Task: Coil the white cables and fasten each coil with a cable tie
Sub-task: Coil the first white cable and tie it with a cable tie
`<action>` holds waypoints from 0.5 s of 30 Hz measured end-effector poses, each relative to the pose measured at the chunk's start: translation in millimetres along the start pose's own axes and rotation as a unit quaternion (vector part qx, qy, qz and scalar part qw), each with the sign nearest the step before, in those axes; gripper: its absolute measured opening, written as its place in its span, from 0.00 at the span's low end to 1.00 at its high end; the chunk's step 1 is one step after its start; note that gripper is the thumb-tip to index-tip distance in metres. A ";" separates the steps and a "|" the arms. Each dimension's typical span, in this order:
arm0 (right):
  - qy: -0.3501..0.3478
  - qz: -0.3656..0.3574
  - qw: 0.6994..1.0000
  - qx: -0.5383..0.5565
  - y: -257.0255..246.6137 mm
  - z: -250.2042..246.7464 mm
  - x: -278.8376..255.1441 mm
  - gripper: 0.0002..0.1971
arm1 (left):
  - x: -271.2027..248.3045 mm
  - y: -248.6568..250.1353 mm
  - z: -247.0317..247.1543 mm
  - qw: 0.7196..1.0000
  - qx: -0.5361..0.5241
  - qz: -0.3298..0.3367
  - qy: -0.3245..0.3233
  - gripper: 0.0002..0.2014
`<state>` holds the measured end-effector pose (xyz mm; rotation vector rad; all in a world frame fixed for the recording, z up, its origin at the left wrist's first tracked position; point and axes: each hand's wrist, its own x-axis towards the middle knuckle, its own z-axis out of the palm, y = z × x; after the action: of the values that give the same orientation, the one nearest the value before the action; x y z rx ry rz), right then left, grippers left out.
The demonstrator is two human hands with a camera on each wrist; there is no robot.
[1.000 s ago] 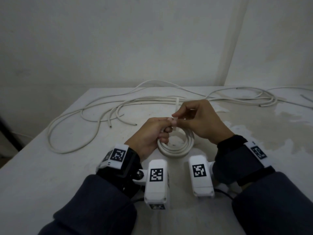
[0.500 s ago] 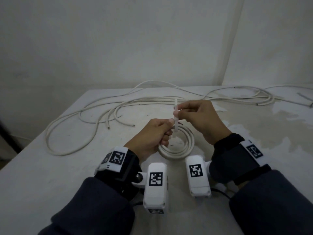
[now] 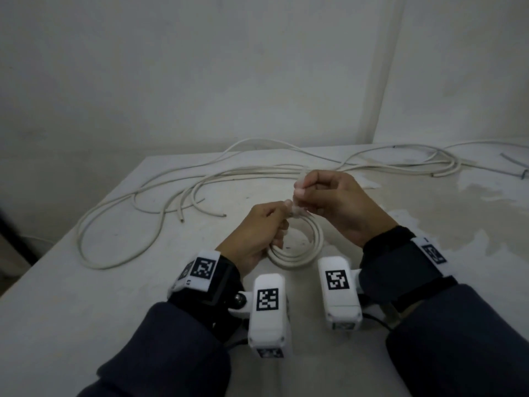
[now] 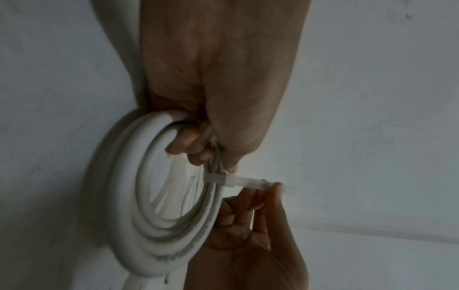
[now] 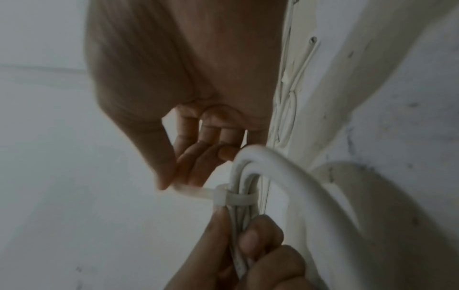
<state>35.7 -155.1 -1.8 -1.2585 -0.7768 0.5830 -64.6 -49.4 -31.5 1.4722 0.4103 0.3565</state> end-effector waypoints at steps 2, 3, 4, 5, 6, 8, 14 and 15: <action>0.031 0.004 1.000 0.004 -1.5 1.0 -0.2 0.11 | -1.5 1.4 -1.1 1.000 0.012 0.001 -0.021 0.15; 0.055 0.003 0.998 -0.013 -1.7 1.5 0.1 0.10 | -1.9 2.1 -1.2 1.000 0.019 -0.002 -0.023 0.13; 0.074 0.002 0.997 -0.030 -1.4 1.9 0.6 0.10 | -2.2 2.6 -1.2 0.999 0.025 -0.006 -0.023 0.13; 0.086 0.000 0.996 -0.037 -0.7 2.0 1.3 0.10 | -2.5 3.2 -1.2 0.999 0.026 -0.008 -0.026 0.13; 0.091 -0.003 0.995 -0.038 -0.1 2.5 2.1 0.09 | -2.8 3.8 -1.2 0.999 0.025 -0.006 -0.029 0.15; 0.097 -0.007 0.994 -0.046 1.5 3.1 2.8 0.09 | -3.2 4.4 -1.6 0.999 0.029 0.013 -0.018 0.17; 0.147 0.008 0.989 -0.034 2.9 4.1 4.2 0.11 | -5.5 1.3 -5.1 0.993 0.094 0.074 0.006 0.12; 0.148 0.012 0.989 -0.026 2.0 4.5 2.7 0.11 | -5.5 1.1 -4.7 0.993 0.099 0.070 0.012 0.12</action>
<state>33.9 -149.9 -2.7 -1.3667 -0.5318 0.3854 -71.6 -47.8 -30.5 1.6959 0.3712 0.4561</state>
